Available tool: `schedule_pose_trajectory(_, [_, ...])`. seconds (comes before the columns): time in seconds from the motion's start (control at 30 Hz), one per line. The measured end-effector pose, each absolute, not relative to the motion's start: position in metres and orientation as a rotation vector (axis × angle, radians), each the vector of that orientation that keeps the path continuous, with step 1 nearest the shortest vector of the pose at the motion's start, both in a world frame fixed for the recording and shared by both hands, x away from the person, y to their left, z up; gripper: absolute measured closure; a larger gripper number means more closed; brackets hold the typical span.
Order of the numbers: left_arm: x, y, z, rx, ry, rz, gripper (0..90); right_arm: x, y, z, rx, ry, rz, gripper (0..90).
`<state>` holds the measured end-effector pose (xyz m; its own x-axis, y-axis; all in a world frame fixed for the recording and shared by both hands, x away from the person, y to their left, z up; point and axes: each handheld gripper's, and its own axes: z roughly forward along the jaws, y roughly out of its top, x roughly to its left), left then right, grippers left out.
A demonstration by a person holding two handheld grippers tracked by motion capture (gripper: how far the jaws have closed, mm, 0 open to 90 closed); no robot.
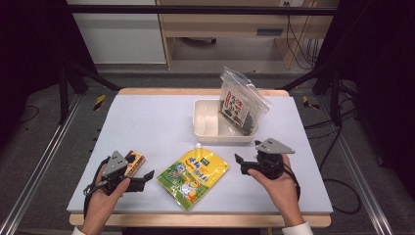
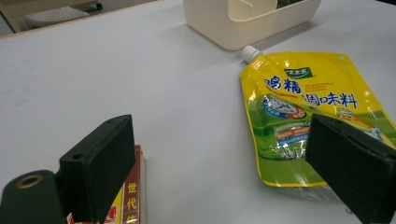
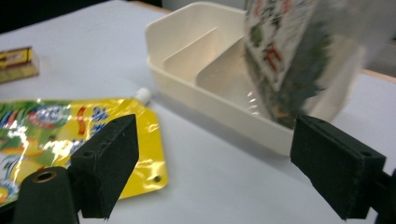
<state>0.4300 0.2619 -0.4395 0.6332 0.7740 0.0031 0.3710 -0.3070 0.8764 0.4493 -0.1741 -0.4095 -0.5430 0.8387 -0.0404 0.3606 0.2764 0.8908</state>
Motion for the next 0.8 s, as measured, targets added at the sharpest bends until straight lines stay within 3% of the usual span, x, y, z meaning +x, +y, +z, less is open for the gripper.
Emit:
schedule_pose_trajectory(0.27, [0.423,0.257,-0.436,1.939,0.916,0.589,8.2,0.446,-0.142,-0.422,1.032,2.126,1.155,15.2])
schedule_pose_trajectory(0.8, [0.418,0.238,-0.44,2.005,0.879,0.573,13.7,0.451,-0.125,-0.431,1.1,2.175,1.176,29.0])
